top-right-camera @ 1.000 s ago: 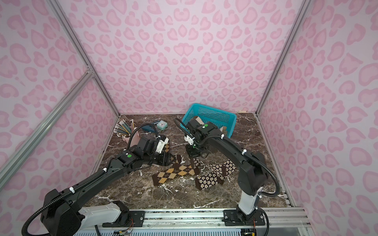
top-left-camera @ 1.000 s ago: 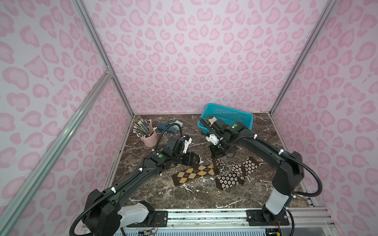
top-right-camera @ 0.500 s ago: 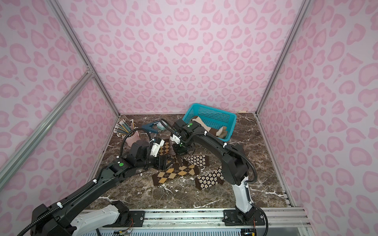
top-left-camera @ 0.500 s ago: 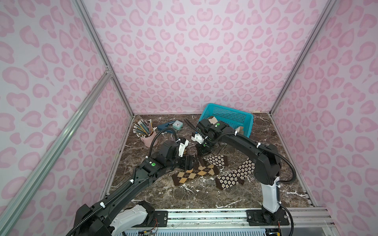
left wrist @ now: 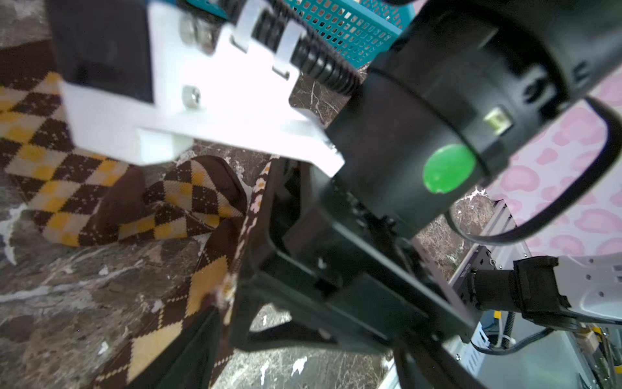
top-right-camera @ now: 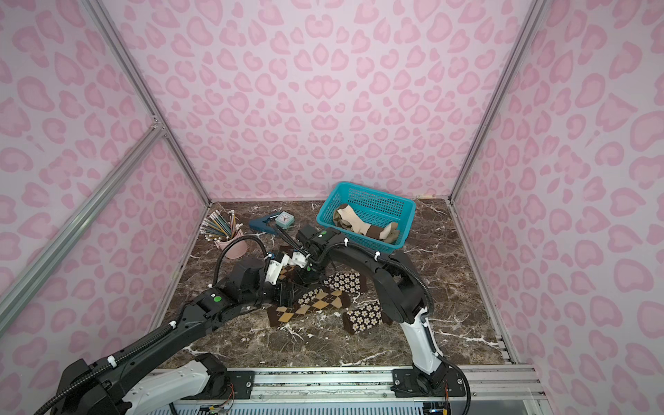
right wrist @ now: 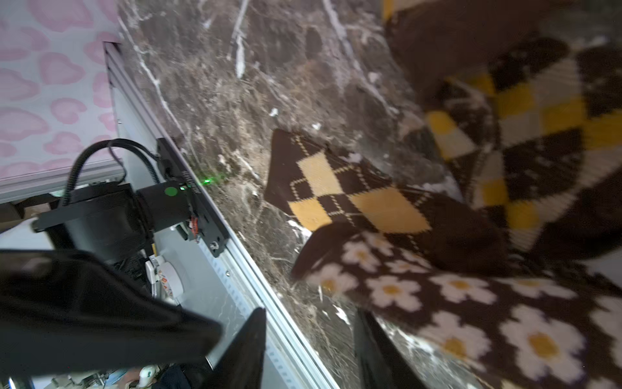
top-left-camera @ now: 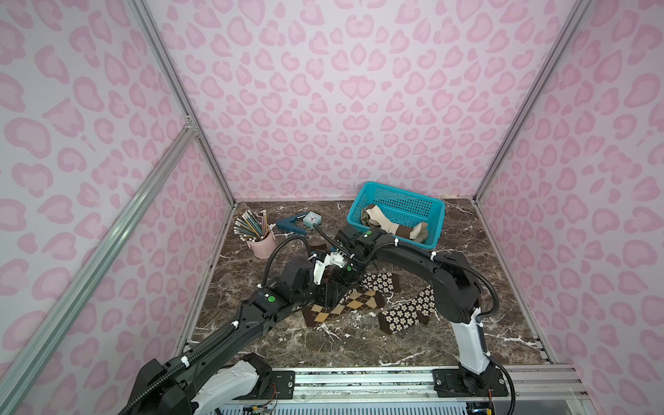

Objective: Place the socks together as a pair
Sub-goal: Place the sock in the sock, then pick up the sock.

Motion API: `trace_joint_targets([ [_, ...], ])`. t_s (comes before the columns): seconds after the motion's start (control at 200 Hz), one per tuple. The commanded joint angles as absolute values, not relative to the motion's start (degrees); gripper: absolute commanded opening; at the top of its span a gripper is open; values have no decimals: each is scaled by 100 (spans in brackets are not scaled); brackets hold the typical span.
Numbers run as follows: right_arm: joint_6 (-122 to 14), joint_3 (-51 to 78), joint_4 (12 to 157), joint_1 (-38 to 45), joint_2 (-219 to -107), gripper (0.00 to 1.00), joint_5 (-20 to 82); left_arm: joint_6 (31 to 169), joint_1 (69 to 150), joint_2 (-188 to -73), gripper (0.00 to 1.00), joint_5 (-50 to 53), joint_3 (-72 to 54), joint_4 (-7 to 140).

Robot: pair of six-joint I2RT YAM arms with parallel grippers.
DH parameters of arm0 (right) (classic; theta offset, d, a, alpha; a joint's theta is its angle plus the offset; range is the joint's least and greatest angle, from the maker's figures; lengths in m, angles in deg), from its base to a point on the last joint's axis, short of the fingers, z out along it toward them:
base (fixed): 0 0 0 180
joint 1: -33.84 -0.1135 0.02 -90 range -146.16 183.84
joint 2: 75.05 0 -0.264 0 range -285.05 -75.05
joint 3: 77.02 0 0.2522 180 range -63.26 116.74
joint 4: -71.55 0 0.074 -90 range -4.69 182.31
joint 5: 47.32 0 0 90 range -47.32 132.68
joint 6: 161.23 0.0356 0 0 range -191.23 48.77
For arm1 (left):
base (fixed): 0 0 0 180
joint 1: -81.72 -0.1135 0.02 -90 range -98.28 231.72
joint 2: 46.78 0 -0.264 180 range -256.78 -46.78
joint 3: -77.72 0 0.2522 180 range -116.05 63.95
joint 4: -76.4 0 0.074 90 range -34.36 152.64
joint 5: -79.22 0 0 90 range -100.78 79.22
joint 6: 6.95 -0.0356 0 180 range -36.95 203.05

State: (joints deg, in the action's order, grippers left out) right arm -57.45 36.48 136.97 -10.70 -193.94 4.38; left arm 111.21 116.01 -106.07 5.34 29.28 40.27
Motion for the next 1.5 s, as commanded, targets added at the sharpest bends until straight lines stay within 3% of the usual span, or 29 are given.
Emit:
trace_joint_targets([
  [0.0, -5278, 3283, 13242, -829, -18962, 57, 260, 11488, 11630, -10398, 82, 137, 3052, 3946],
  [0.135, -5087, 2566, 12983, -325, -18121, 60, 353, 11725, 11802, -10271, 84, -305, 3091, 3766],
  [0.42, -4839, 894, 12277, 442, -16016, 73, 576, 11929, 11820, -11684, 81, -824, 2511, 3139],
  [0.765, -4542, -73, 12084, 591, -14857, 73, 619, 12137, 11820, -12735, 76, -886, 2153, 3120],
  [0.89, -4558, -60, 12155, 641, -14715, 73, 633, 12111, 11811, -13241, 64, -945, 2002, 3261],
  [0.95, -4591, -55, 12202, 652, -14664, 73, 638, 12080, 11804, -13453, 51, -973, 1943, 3322],
  [1.025, -4628, -44, 12293, 678, -14602, 73, 669, 12002, 11800, -13623, 27, -940, 1794, 3268],
  [1.075, -4665, -33, 12367, 725, -14557, 73, 706, 11955, 11823, -13602, 18, -840, 1619, 3111],
  [1.205, -4772, -59, 12539, 909, -14360, 73, 739, 11982, 12040, -13058, 12, -565, 752, 2341],
  [1.495, -4985, -213, 12582, 1732, -13788, 75, 687, 13060, 12733, -12780, 12, 727, -909, 1980],
])
